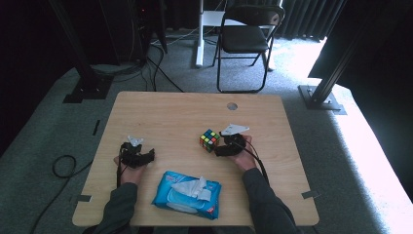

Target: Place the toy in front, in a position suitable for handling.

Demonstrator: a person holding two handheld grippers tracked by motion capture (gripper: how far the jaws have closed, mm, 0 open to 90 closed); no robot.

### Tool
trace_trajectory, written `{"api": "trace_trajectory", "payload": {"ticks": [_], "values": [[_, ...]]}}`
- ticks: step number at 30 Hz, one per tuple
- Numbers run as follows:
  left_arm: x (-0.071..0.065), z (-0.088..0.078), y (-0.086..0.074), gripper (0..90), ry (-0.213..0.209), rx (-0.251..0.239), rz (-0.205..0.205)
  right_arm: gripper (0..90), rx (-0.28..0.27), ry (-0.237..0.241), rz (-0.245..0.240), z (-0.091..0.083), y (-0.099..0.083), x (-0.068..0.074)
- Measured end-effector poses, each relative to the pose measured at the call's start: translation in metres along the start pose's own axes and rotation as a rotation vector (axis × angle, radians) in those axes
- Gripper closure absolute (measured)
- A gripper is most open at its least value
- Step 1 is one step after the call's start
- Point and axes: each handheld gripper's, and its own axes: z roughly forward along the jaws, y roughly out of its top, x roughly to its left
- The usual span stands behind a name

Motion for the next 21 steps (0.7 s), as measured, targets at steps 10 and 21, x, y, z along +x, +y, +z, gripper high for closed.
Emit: {"api": "trace_trajectory", "payload": {"ticks": [10, 21], "values": [[-0.002, -0.007, 0.003, 38.2, -0.015, 0.003, 0.015, 27.5, -0.007, -0.008, -0.012, -0.013, -0.01, -0.001], [-0.003, -0.023, 0.007, 40.2, -0.133, -0.017, -0.029, 30.2, 0.029, -0.03, 0.028, -0.017, -0.032, -0.008]]}}
